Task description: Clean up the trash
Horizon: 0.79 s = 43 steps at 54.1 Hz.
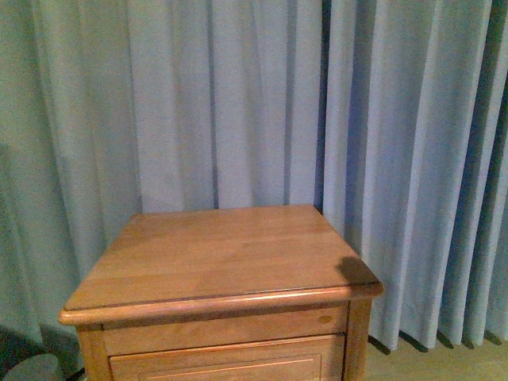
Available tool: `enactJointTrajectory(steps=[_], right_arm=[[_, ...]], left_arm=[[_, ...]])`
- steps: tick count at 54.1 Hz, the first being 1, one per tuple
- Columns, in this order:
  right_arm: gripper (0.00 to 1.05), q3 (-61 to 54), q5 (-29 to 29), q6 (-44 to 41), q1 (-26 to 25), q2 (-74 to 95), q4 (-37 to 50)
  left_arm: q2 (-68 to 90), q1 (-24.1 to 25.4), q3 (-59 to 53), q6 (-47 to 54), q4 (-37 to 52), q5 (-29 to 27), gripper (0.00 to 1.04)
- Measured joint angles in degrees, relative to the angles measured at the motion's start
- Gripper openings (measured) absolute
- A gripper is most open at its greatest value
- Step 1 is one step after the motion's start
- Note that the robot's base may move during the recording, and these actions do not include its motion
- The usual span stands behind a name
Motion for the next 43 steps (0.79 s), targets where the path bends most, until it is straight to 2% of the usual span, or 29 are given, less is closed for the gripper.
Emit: enactJointTrajectory(steps=[43], right_arm=[[0.2,-0.2,0.2,-0.1,0.2,-0.3,0.0]], left_arm=[[-0.1,0.1,-0.1,-0.2,0.1,-0.1,0.27]])
